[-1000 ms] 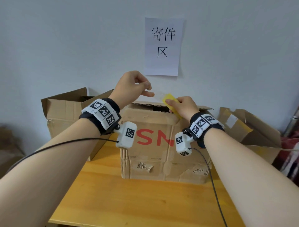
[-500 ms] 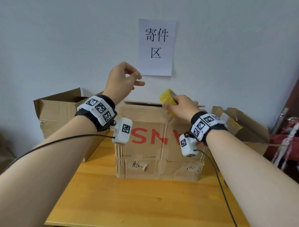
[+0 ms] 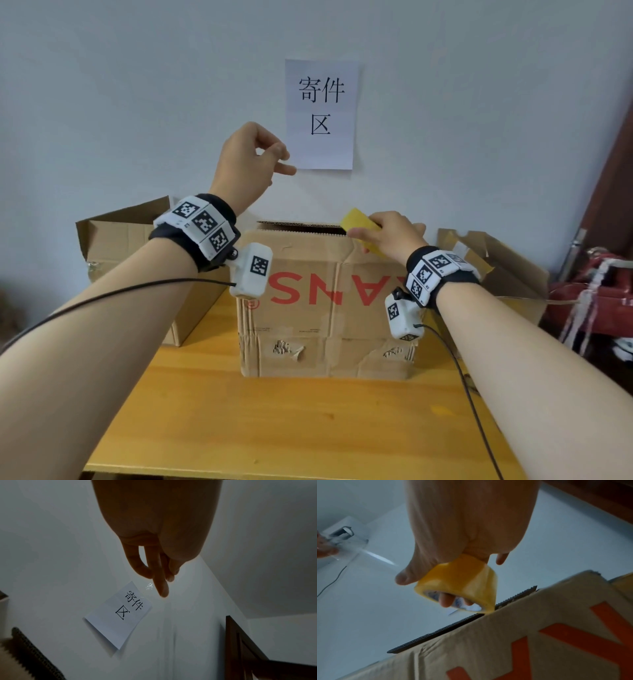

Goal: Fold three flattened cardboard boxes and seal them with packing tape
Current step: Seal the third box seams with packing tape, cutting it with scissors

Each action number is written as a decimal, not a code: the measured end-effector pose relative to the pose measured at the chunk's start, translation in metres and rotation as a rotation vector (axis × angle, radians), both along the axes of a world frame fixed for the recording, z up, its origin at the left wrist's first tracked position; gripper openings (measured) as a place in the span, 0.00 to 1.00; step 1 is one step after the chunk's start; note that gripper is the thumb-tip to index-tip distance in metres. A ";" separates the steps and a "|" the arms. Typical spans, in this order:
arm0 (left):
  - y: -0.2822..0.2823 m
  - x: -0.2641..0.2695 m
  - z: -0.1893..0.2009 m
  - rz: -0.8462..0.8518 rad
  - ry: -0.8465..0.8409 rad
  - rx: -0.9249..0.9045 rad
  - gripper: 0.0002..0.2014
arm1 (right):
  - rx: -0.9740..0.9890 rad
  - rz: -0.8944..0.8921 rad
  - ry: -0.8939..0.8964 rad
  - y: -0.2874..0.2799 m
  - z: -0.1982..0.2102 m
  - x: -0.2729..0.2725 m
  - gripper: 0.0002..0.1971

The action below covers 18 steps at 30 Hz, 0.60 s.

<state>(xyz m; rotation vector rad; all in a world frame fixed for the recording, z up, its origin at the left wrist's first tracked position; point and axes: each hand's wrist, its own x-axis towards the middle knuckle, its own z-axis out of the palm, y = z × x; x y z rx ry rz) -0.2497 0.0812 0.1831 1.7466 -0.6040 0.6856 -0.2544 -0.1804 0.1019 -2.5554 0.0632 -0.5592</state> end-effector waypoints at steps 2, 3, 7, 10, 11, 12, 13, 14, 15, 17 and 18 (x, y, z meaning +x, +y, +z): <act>-0.002 -0.001 0.001 0.009 0.000 0.011 0.04 | -0.030 0.048 0.052 -0.006 0.001 -0.008 0.26; -0.002 -0.002 0.002 0.016 -0.002 0.010 0.03 | -0.072 0.063 0.082 -0.007 0.001 -0.011 0.29; 0.001 -0.005 0.006 0.056 -0.036 0.022 0.04 | -0.108 0.043 0.105 -0.009 -0.001 -0.018 0.29; 0.000 -0.011 0.011 0.070 -0.076 0.068 0.03 | -0.048 -0.019 0.051 -0.010 0.004 -0.017 0.30; 0.000 -0.014 0.013 0.070 -0.084 0.074 0.03 | -0.029 -0.031 0.030 -0.009 0.008 -0.019 0.32; 0.000 -0.016 0.014 0.068 -0.088 0.069 0.03 | -0.025 -0.052 0.019 -0.008 0.011 -0.020 0.32; 0.001 -0.019 0.015 0.066 -0.092 0.054 0.03 | -0.032 -0.081 0.000 -0.008 0.013 -0.021 0.30; 0.002 -0.022 0.017 0.067 -0.095 0.031 0.03 | -0.043 -0.116 -0.020 -0.008 0.016 -0.024 0.28; 0.004 -0.024 0.018 0.068 -0.098 0.005 0.02 | -0.054 -0.151 -0.041 -0.010 0.017 -0.025 0.28; 0.008 -0.027 0.020 0.061 -0.100 -0.037 0.03 | -0.039 -0.213 -0.067 -0.014 0.018 -0.027 0.30; 0.010 -0.027 0.022 0.058 -0.100 -0.044 0.03 | -0.035 -0.230 -0.072 -0.015 0.018 -0.030 0.29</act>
